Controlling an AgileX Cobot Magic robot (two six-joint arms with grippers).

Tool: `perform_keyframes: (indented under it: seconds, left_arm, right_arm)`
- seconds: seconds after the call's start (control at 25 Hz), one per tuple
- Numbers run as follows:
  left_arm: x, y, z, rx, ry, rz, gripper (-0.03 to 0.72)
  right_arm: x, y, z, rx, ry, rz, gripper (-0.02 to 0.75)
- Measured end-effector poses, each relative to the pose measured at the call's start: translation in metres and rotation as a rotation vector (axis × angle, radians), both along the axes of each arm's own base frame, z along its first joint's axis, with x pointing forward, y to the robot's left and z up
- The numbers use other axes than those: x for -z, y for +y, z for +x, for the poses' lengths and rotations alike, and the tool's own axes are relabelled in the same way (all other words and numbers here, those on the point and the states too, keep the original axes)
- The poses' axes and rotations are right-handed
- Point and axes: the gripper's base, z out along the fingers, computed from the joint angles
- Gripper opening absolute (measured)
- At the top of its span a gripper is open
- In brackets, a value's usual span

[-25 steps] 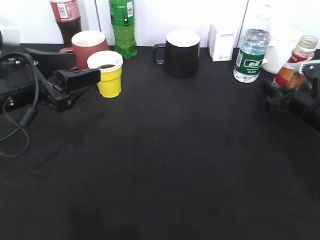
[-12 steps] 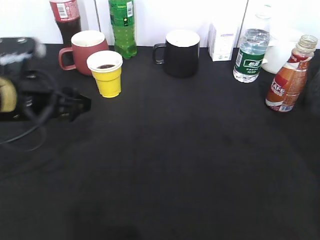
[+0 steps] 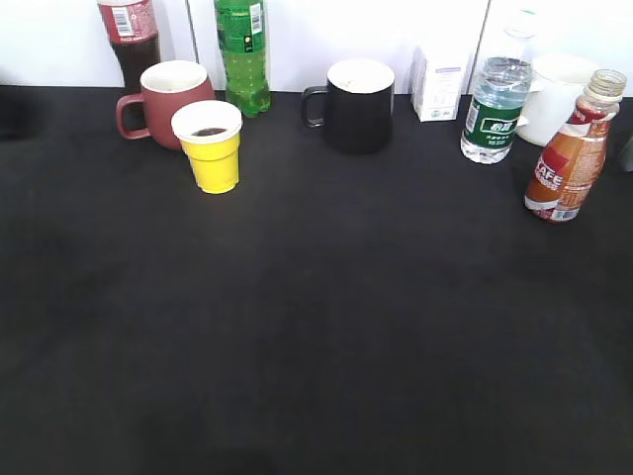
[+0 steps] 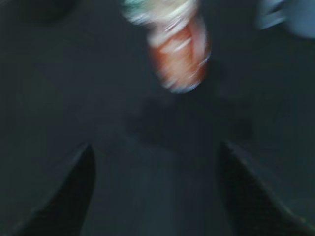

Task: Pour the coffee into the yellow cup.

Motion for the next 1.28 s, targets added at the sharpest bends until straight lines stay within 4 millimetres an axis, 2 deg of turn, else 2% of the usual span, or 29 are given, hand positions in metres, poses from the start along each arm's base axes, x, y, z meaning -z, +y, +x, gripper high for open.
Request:
perform_keyframes:
  seconds: [0.08, 0.16, 0.24, 0.32, 0.44, 0.56, 0.68, 1.08, 1.16, 1.28]
  left_arm:
    - [-0.005, 0.031, -0.038, 0.014, -0.088, -0.041, 0.438]
    - [0.010, 0.055, -0.068, 0.007, -0.108, -0.058, 0.438]
    - [0.033, 0.076, -0.093, 0.006, -0.140, -0.078, 0.438]
    - [0.055, 0.091, -0.112, 0.021, -0.167, -0.067, 0.438]
    - [0.076, 0.104, -0.132, 0.036, -0.151, -0.098, 0.438]
    - [0.080, 0.108, -0.138, 0.055, -0.170, -0.097, 0.436]
    - [0.080, 0.106, -0.139, 0.107, -0.185, -0.067, 0.435]
    - [0.080, 0.105, -0.139, 0.115, -0.186, -0.068, 0.435]
    - [0.080, 0.105, -0.140, 0.069, -0.187, -0.064, 0.435]
    - [0.080, 0.106, -0.141, -0.127, -0.193, -0.046, 0.435]
  right_arm:
    - [-0.009, 0.001, -0.044, -0.048, -0.055, -0.015, 0.592]
    - [-0.023, 0.000, -0.097, -0.087, -0.192, -0.038, 0.592]
    - [-0.025, 0.000, -0.146, -0.103, -0.304, -0.048, 0.592]
    - [-0.009, -0.003, -0.185, -0.102, -0.340, -0.085, 0.592]
    - [0.016, -0.015, -0.218, -0.007, -0.296, -0.164, 0.592]
    - [0.038, -0.021, -0.214, 0.052, -0.254, -0.184, 0.592]
    - [0.041, -0.021, -0.206, 0.068, -0.311, -0.189, 0.592]
    - [0.041, -0.022, -0.205, 0.071, -0.321, -0.189, 0.590]
    - [0.041, -0.022, -0.205, 0.072, -0.323, -0.189, 0.590]
    - [0.040, -0.022, -0.213, 0.078, -0.383, -0.186, 0.589]
